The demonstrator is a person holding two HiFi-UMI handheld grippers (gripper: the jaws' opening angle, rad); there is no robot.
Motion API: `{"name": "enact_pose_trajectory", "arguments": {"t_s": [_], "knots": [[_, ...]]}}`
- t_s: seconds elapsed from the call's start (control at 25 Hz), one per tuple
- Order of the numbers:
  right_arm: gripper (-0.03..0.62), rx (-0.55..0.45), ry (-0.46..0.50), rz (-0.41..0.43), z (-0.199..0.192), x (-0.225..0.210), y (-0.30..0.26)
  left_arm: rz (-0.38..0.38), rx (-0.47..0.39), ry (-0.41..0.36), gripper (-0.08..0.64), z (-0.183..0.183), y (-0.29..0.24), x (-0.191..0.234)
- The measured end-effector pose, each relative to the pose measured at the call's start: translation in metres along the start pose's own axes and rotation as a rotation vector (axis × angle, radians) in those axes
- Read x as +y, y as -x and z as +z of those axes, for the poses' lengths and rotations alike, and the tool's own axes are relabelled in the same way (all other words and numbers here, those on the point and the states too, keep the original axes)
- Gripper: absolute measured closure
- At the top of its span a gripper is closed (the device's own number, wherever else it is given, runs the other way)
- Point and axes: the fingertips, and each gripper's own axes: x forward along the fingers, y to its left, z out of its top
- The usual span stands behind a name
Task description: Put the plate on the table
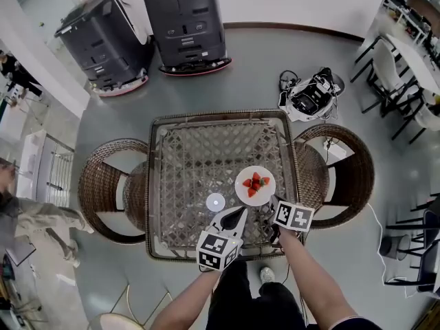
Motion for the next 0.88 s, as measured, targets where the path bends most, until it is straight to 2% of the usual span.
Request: {"name": "enact_pose_trajectory", "arguments": {"t_s": [0.16,0.48,0.72,0.88], "knots": [[0.588,-0.082,0.143,0.115,0.012,0.029,0.023,-0.001,-0.013,-0.010,0.554,0.011,0.005,-0.006],[0.588,-0.266,0.387,0.257,0.036,0.082,0.080,-0.011,-0.037,-0.047,0.554,0.038,0.022,-0.026],[0.588,-0.397,0.458,0.332,0.054,0.113,0.125,-0.021,-0.067,-0.061,0.554,0.058,0.035,-0.040],[0.588,-0.449,0.485,0.365,0.057,0.126,0.148,-0.021,-0.086,-0.062,0.554,0.068,0.044,-0.048]]}}
